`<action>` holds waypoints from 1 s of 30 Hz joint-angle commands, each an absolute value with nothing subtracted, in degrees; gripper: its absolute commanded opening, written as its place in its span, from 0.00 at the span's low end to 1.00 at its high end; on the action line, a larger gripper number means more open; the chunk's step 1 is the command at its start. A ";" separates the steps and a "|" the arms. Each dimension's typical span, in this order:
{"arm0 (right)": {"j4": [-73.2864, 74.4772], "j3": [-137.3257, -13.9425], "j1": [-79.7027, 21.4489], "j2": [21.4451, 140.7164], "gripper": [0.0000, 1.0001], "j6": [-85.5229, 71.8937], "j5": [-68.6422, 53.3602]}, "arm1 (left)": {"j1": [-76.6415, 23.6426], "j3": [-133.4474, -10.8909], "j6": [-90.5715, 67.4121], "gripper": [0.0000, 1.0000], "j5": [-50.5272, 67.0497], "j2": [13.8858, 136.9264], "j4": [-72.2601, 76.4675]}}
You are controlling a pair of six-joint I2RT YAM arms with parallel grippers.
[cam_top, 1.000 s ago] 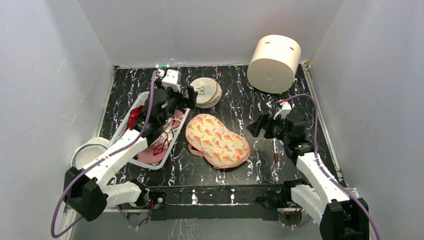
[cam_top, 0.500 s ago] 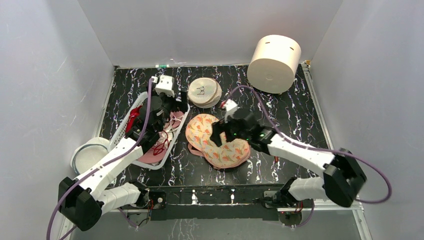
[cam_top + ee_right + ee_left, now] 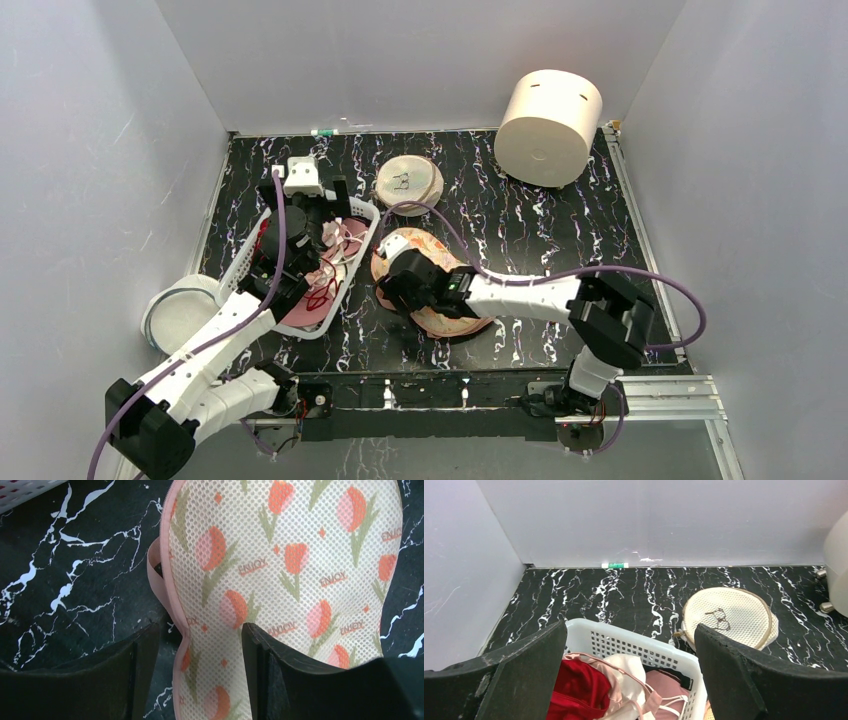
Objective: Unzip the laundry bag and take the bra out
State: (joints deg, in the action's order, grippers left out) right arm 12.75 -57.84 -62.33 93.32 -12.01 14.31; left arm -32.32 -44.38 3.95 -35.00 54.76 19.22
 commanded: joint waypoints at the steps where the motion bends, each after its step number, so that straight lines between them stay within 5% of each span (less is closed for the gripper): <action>1: 12.53 -63.29 -65.34 97.05 0.58 -10.48 21.79 | -31.86 -44.17 5.56 0.98 -38.64 53.71 22.70; 4: 14.83 -65.99 -66.81 100.25 0.57 -9.14 25.76 | -31.97 -44.29 5.50 0.98 -38.50 54.10 22.53; 10: 18.54 -69.65 -69.21 105.43 0.39 -5.72 34.22 | -31.88 -44.10 5.32 0.98 -38.22 54.06 22.64; 18: 18.40 -69.28 -70.13 106.08 0.36 -5.26 37.51 | -31.91 -44.12 5.22 0.98 -37.88 54.08 22.51; 27: 14.74 -66.47 -70.66 98.69 0.01 -5.62 36.97 | -31.89 -44.12 4.91 0.98 -37.53 54.50 22.34; 30: 13.54 -64.61 -70.64 94.54 0.00 -6.05 36.07 | -31.84 -44.19 4.66 0.98 -37.25 54.58 22.20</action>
State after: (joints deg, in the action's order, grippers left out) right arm 18.46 -65.78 -70.39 102.76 -5.65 35.14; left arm -32.08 -44.07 4.93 -37.08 55.00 20.58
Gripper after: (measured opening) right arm 0.010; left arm 0.983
